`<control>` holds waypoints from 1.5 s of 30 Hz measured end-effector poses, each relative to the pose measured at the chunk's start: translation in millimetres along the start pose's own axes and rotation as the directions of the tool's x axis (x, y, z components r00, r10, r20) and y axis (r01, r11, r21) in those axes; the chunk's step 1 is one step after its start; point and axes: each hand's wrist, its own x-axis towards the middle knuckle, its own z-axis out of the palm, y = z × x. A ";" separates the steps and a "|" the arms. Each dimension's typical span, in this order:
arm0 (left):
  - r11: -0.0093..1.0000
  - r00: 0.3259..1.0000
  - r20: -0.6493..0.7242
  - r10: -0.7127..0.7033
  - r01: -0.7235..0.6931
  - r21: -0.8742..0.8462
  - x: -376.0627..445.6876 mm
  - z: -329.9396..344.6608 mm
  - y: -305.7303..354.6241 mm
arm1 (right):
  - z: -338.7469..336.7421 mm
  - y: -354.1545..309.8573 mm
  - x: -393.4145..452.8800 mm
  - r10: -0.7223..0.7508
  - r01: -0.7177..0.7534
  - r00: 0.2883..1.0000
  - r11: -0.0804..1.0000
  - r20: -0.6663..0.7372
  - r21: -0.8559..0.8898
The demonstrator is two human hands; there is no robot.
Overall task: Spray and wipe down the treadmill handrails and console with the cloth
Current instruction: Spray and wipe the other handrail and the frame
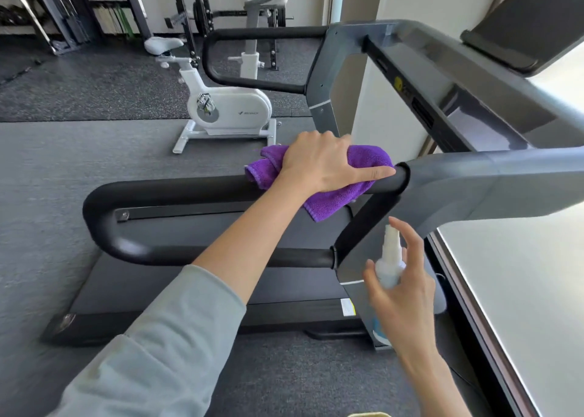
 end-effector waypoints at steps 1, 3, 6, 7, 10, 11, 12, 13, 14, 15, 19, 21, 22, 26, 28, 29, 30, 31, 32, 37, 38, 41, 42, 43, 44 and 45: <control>1.000 1.000 0.003 0.004 -0.004 -0.004 4.3 2.0 5.3 | -3.6 1.4 0.4 -0.001 0.001 1.000 1.000 -0.008 -0.006; 1.000 1.000 0.004 0.004 -0.004 0.003 11.9 5.4 18.9 | -11.3 5.3 0.4 0.014 -0.015 0.999 1.000 -0.044 -0.025; 1.000 1.000 0.029 -0.010 0.010 -0.011 21.1 7.1 36.9 | -21.9 10.0 -3.3 0.035 -0.037 0.994 0.999 -0.102 -0.021; 1.000 0.999 0.038 -0.011 0.012 -0.017 22.4 6.6 38.7 | -24.2 10.2 -4.8 0.043 -0.045 0.993 0.999 -0.107 -0.014; 1.000 1.000 0.018 0.005 -0.005 -0.018 17.8 6.7 33.5 | -24.1 8.6 -7.8 0.069 -0.071 0.994 0.997 -0.088 -0.014; 1.000 1.000 0.000 0.017 -0.017 -0.012 14.1 6.8 30.3 | -21.8 7.5 -8.1 0.069 -0.070 0.994 0.997 -0.081 -0.012; 0.999 0.999 -0.019 0.033 -0.033 -0.004 10.7 6.3 27.2 | -19.1 5.6 -7.9 0.060 -0.062 0.995 0.998 -0.080 -0.012; 0.999 0.998 -0.033 0.047 -0.047 0.001 7.7 5.4 24.3 | -16.5 3.2 -7.4 0.045 -0.047 0.995 0.999 -0.086 -0.018; 0.998 0.998 -0.038 0.055 -0.055 0.002 4.9 4.2 21.5 | -13.4 0.3 -6.6 0.025 -0.028 0.995 0.999 -0.095 -0.029; 0.998 0.998 -0.040 0.057 -0.057 0.001 2.2 3.0 18.4 | -10.7 -3.0 -5.3 0.006 -0.010 0.995 0.999 -0.103 -0.039; 0.999 0.998 -0.057 0.036 -0.037 -0.006 -11.9 -0.5 -0.4 | -0.6 -16.2 -1.3 -0.024 0.022 0.995 1.000 -0.095 -0.022; 1.000 0.997 -0.072 0.018 -0.018 -0.003 -23.3 -1.9 -18.8 | 5.8 -21.3 -1.4 -0.038 0.037 0.995 0.999 -0.090 -0.019; 1.000 0.996 -0.083 0.013 -0.013 0.001 -30.6 -2.5 -29.6 | 9.3 -23.7 -2.1 -0.043 0.042 0.995 0.999 -0.088 -0.016; 0.999 0.991 -0.133 -0.014 0.018 0.032 -70.1 -5.0 -72.9 | 29.4 -34.7 -5.5 -0.060 0.060 0.996 0.998 -0.068 0.004; 0.998 0.988 -0.145 -0.048 0.053 0.028 -90.1 -9.5 -95.5 | 39.8 -41.7 -7.3 -0.071 0.072 0.996 0.997 -0.048 0.019; 0.997 0.986 -0.148 -0.071 0.076 0.024 -99.3 -13.0 -108.1 | 44.5 -45.0 -8.1 -0.077 0.079 0.996 0.997 -0.041 0.025; 0.994 0.984 -0.149 -0.100 0.104 0.020 -108.1 -16.5 -121.2 | 49.2 -47.7 -8.8 -0.086 0.087 0.996 0.996 -0.037 0.026; 0.991 0.980 -0.151 -0.131 0.134 0.011 -117.3 -20.3 -133.9 | 53.3 -50.0 -9.6 -0.094 0.095 0.995 0.995 -0.033 0.026; 0.987 0.975 -0.154 -0.161 0.163 0.002 -126.1 -23.0 -146.9 | 57.2 -52.3 -10.4 -0.102 0.103 0.994 0.994 -0.029 0.029; 0.962 0.953 -0.135 -0.273 0.267 -0.060 -165.5 -29.2 -210.7 | 80.8 -63.5 -10.3 -0.112 0.112 0.994 0.993 0.006 0.041; 0.946 0.939 -0.132 -0.319 0.306 -0.105 -173.5 -28.9 -222.1 | 85.2 -65.3 -9.6 -0.113 0.113 0.994 0.993 0.006 0.041; 0.892 0.896 -0.140 -0.422 0.382 -0.242 -189.6 -24.8 -240.2 | 95.0 -70.3 -8.9 -0.115 0.115 0.993 0.992 -0.005 0.044; 0.897 0.898 -0.152 -0.412 0.371 -0.239 -189.4 -23.1 -240.0 | 97.7 -72.0 -9.0 -0.112 0.113 0.994 0.993 -0.011 0.047; 0.912 0.906 -0.168 -0.388 0.351 -0.210 -187.0 -21.8 -237.9 | 99.9 -73.6 -9.0 -0.110 0.111 0.994 0.993 -0.014 0.048; 0.931 0.915 -0.191 -0.354 0.326 -0.165 -182.5 -21.4 -234.7 | 101.9 -75.4 -8.8 -0.112 0.113 0.994 0.992 -0.015 0.050; 0.948 0.924 -0.215 -0.315 0.296 -0.117 -176.0 -21.9 -230.2 | 103.4 -77.4 -8.4 -0.117 0.118 0.993 0.992 -0.015 0.053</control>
